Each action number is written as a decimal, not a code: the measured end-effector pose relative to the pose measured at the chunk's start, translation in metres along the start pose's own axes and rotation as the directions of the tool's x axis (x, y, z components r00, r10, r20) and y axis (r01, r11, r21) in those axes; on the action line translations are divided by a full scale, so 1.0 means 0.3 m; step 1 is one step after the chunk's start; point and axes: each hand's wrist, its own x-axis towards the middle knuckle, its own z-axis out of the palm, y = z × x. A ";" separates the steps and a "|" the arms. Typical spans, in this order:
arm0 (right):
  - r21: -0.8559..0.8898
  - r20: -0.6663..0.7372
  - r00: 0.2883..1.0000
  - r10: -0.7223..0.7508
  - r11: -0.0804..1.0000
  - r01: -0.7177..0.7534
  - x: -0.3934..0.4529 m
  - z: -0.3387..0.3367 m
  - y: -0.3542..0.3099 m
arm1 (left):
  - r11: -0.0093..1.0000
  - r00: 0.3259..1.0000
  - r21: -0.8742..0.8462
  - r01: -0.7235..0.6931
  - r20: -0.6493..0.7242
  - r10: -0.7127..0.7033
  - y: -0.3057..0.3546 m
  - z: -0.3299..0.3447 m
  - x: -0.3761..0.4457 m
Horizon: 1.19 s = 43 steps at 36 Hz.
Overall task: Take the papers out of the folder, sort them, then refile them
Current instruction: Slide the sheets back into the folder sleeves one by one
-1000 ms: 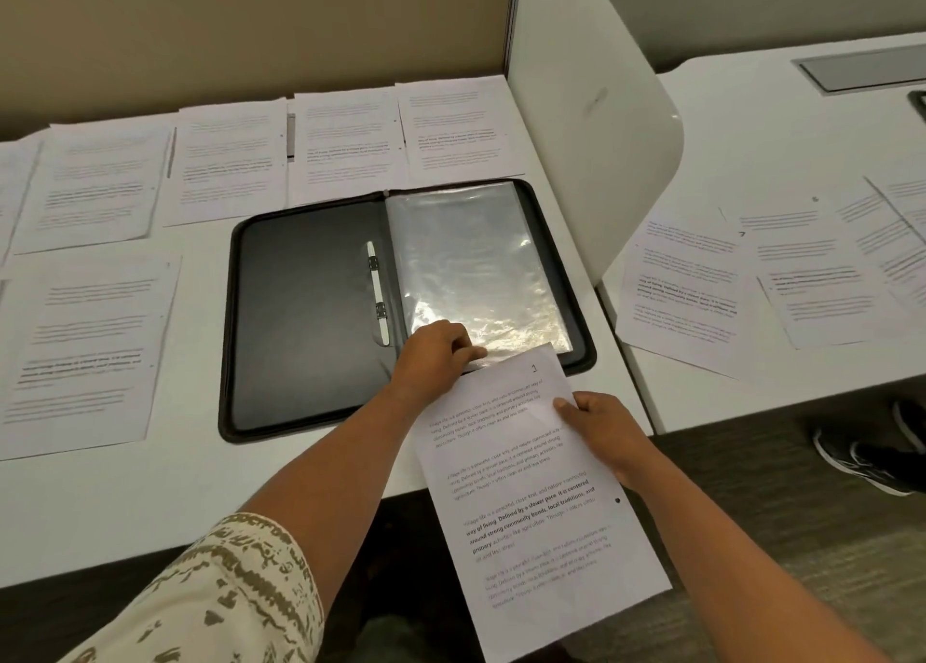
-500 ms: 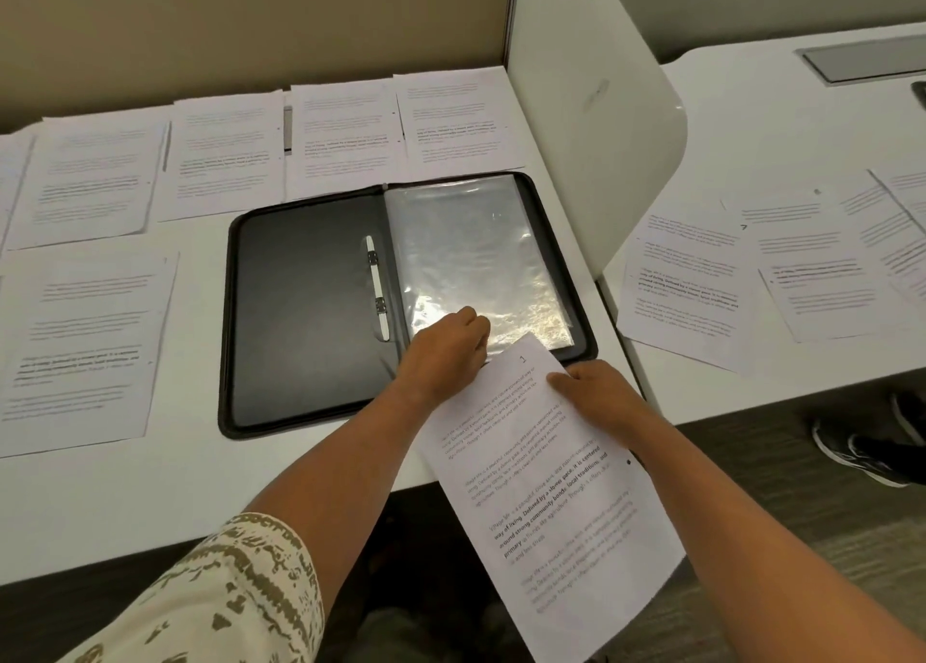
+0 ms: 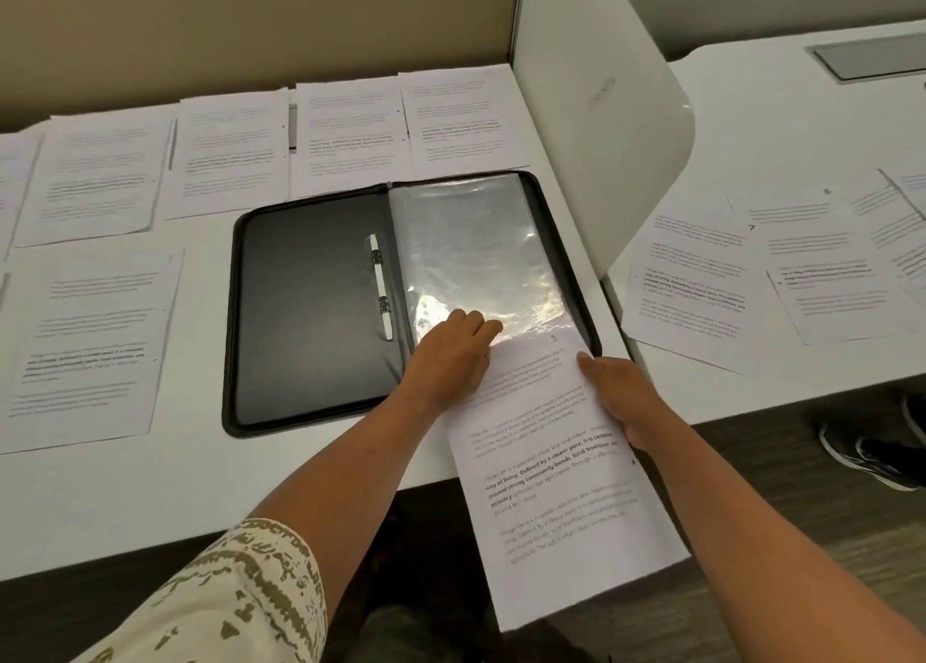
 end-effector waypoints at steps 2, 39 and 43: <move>-0.007 -0.030 1.000 0.000 1.000 -0.001 0.003 0.006 0.012 | 0.999 1.000 0.033 0.021 0.014 -0.021 -0.002 0.011 -0.004; -0.892 0.120 0.851 -0.511 0.322 0.319 0.114 0.367 0.076 | 0.997 0.998 0.039 0.061 0.000 -0.061 -0.044 0.002 -0.051; -0.881 0.120 0.864 -0.488 0.349 0.320 0.141 0.390 0.056 | 0.998 0.998 0.019 0.059 0.002 -0.059 -0.054 -0.001 -0.056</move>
